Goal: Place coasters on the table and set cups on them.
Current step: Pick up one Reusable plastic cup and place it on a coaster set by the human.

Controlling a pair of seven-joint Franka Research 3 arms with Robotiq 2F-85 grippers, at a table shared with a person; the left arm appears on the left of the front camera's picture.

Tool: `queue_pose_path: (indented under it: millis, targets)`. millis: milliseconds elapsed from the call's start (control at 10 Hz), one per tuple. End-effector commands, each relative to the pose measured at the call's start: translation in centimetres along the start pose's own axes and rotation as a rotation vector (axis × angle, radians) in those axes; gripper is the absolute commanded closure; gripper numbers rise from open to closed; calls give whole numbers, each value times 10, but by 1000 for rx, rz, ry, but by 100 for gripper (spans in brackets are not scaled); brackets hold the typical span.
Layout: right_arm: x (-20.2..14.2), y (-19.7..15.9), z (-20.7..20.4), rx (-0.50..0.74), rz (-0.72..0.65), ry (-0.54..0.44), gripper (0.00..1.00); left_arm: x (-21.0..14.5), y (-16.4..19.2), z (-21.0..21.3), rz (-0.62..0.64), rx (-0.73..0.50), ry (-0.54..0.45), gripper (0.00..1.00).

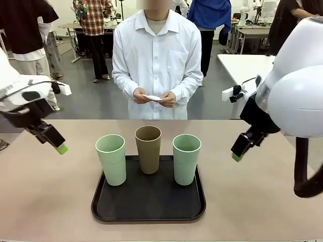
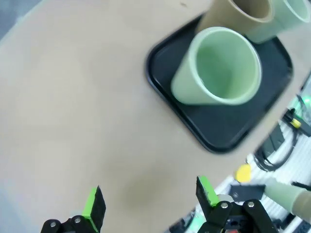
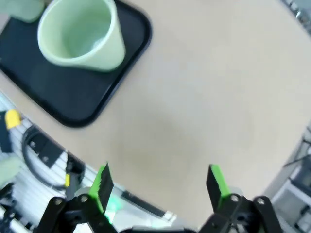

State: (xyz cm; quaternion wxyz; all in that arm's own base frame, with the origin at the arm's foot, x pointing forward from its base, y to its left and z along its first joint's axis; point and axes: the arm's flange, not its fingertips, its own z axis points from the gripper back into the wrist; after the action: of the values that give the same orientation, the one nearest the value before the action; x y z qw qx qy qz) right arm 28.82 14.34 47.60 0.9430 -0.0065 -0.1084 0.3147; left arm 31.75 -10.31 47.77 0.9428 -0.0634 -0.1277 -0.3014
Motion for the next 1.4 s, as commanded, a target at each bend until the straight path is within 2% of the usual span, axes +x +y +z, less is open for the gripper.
queue_pose_path:
  millis: [0,100,400,500,700,800,900,1000,1100,1200,1300]
  targets:
    - [-62,37,-38,-43,18,82,0,-69,-41,6,54,54,-4,0]
    - [0,0,0,0,0,0,0,0,0,0,0,0,0,0]
    - [0,0,0,0,0,0,0,0,0,0,0,0,0,0]
    - [-5,7,5,-14,-5,23,0,-6,-10,13,5,10,8,0]
    - [-30,-27,1,488,-227,-230,0,-5,13,6,110,-353,-81,0]
    - [-52,-50,-4,668,-368,-354,0,-5,24,7,167,-487,-154,0]
    - [-75,-68,-12,831,-452,-453,0,-11,36,9,222,-653,-224,0]
    - [-95,-79,-21,967,-509,-485,0,-22,51,12,287,-863,-293,0]
    - [-113,-95,-31,1049,-570,-509,0,-31,71,9,357,-1033,-301,0]
    - [-130,-109,-42,1113,-621,-498,0,-42,94,-1,454,-1126,-276,0]
    - [-147,-124,-52,1205,-636,-493,0,-55,123,-13,538,-1157,-241,0]
